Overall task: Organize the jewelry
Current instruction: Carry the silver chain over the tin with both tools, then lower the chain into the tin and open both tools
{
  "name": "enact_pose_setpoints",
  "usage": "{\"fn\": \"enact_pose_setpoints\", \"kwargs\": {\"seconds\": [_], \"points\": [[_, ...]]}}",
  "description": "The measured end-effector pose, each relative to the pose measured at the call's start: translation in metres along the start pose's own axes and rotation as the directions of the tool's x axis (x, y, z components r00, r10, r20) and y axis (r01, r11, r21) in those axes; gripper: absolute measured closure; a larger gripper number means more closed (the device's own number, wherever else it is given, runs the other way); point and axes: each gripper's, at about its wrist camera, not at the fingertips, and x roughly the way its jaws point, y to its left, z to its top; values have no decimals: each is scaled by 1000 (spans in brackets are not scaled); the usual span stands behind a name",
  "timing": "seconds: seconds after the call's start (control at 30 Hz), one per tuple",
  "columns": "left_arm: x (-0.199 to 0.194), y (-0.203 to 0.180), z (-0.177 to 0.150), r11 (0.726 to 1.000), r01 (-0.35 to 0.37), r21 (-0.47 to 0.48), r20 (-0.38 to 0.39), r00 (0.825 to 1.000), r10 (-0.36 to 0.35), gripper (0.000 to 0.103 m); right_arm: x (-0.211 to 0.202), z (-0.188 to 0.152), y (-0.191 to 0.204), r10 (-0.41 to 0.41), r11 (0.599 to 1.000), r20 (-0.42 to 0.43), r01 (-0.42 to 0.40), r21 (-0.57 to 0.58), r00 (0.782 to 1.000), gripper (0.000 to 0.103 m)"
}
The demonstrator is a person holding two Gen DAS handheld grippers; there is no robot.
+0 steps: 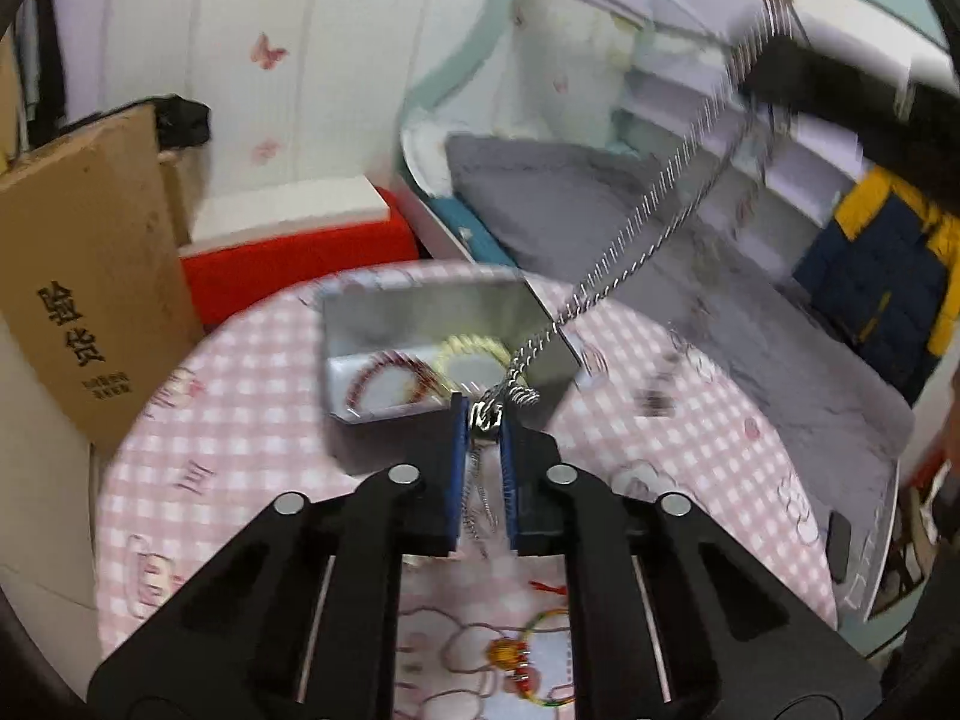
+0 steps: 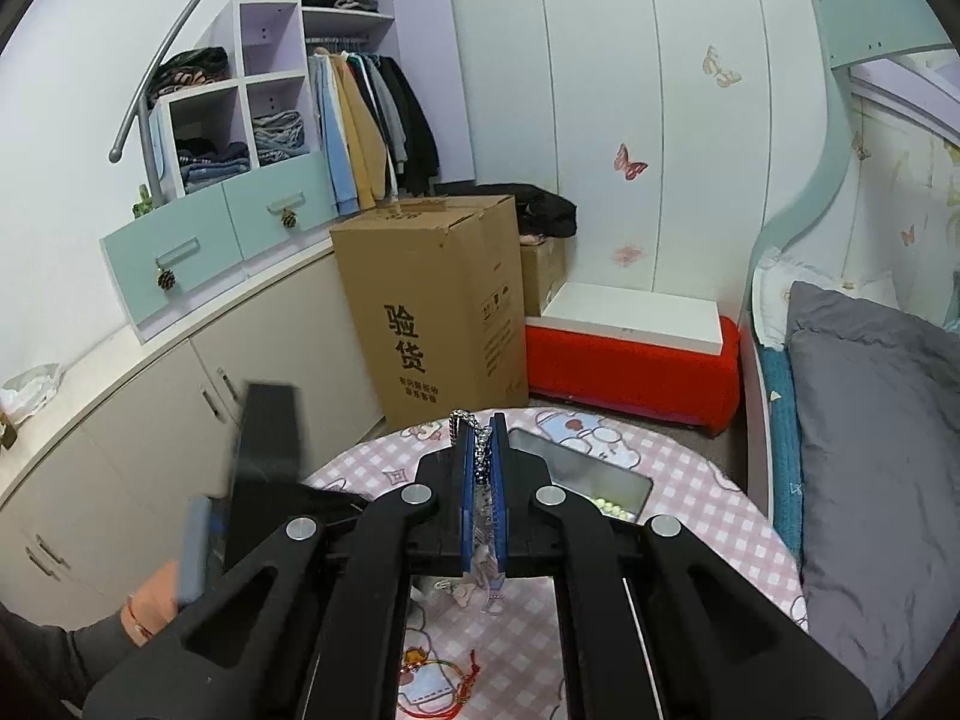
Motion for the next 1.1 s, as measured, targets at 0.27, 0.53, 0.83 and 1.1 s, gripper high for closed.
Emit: {"fn": "enact_pose_setpoints", "kwargs": {"seconds": [0.27, 0.53, 0.83, 1.1], "points": [[-41, 18, 53, 998, -63, -4, 117, 991, 63, 93, -2, 15, -10, -5, 1000, 35, 4, 11, 999, 100], [-45, 0, 96, 997, -61, 52, 174, 983, 51, 93, 16, 28, -24, -8, 1000, 28, 7, 27, 1000, 100], [0, 0, 95, 998, -35, 46, 98, 995, 30, 93, 54, 11, -42, -3, 997, -41, 7, 78, 999, 100], [60, 12, 64, 1000, -23, 14, -44, 999, 24, 93, 98, -24, -58, 21, 990, -158, 2, 142, 987, 100]]}}
